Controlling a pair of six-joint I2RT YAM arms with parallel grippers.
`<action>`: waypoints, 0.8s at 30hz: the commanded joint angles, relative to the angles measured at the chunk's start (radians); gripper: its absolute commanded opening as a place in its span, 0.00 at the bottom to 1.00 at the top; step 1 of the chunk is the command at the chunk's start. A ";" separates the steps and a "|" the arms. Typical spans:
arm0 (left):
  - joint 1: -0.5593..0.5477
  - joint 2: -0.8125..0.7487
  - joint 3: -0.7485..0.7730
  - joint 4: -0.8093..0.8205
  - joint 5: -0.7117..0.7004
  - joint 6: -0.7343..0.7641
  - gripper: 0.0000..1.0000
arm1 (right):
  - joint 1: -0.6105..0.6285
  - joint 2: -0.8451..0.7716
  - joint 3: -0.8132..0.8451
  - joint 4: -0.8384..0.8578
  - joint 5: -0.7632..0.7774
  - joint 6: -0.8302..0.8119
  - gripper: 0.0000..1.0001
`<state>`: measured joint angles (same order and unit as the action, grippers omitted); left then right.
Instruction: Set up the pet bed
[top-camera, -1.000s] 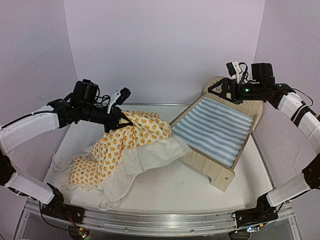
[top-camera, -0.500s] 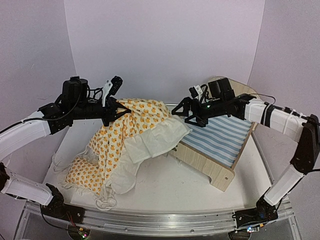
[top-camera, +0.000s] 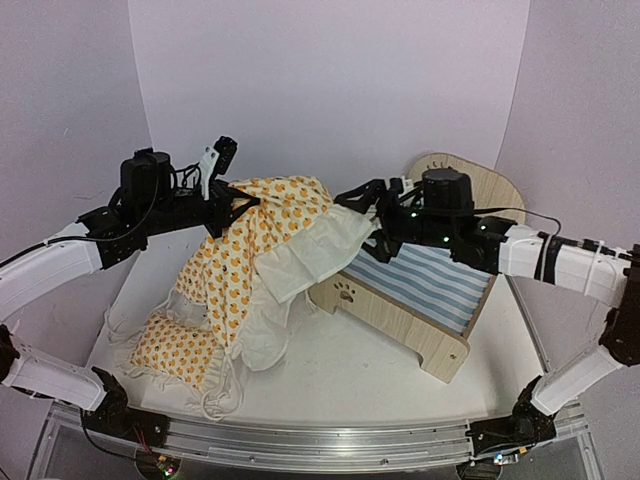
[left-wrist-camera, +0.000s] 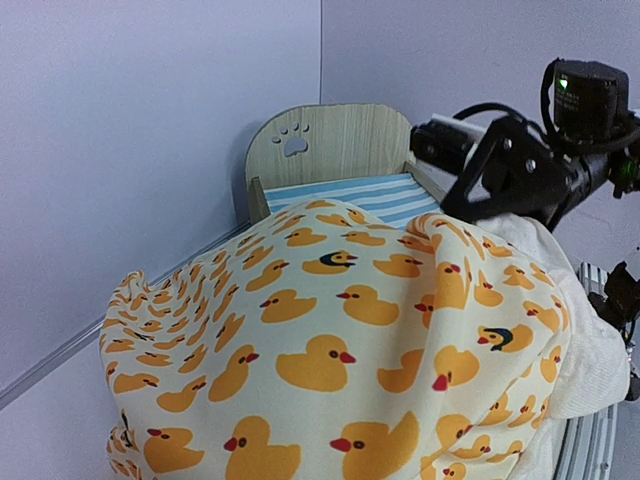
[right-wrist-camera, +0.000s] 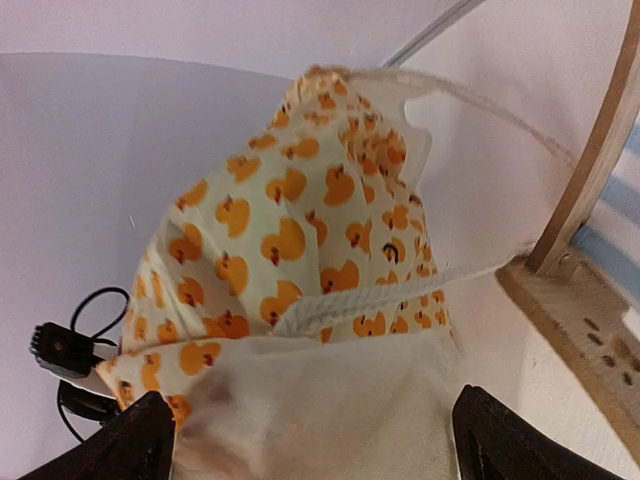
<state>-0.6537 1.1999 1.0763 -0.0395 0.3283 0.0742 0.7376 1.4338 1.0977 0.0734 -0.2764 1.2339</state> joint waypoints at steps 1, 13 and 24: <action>-0.001 -0.020 0.002 0.128 0.012 -0.023 0.00 | 0.058 0.066 0.039 0.251 0.000 0.128 0.98; -0.001 -0.061 -0.059 0.124 0.038 -0.022 0.00 | 0.093 0.183 0.133 0.475 0.057 0.199 0.97; -0.001 -0.154 -0.081 0.024 0.088 -0.009 0.44 | 0.215 0.199 0.329 0.245 0.115 -0.283 0.00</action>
<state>-0.6537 1.1309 0.9905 -0.0124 0.3592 0.0467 0.8944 1.6421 1.3006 0.3786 -0.1833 1.2476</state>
